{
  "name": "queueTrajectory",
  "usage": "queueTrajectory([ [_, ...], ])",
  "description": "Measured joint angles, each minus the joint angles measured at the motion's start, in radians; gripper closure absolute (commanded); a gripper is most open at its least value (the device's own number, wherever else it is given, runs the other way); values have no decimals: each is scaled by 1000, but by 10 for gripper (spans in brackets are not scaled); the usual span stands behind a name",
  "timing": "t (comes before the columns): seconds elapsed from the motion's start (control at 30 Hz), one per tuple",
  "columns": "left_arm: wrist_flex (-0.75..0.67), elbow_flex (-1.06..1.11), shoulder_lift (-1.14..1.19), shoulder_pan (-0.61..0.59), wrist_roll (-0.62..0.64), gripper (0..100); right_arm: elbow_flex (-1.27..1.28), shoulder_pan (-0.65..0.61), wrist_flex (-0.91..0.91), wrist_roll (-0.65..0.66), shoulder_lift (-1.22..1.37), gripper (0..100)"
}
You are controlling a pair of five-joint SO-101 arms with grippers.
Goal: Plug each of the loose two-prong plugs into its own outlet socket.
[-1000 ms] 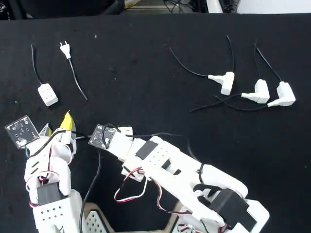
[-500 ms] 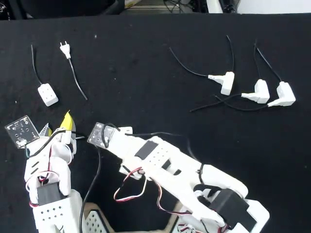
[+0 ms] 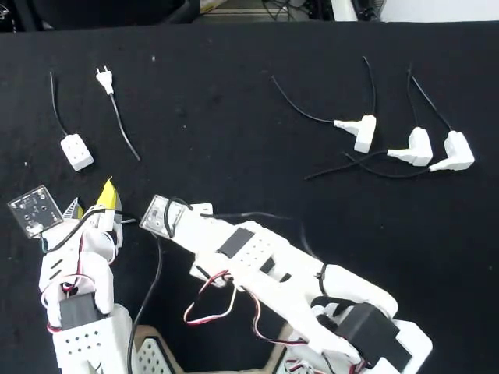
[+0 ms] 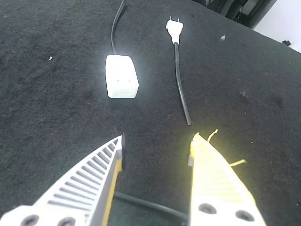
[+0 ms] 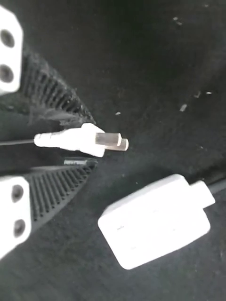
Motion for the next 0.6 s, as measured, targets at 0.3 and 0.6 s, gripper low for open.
queueTrajectory([
  [0.3,0,0,0,0,0,766,0,0,15,2,0,900],
  [0.6,0,0,0,0,0,766,0,0,15,2,0,900],
])
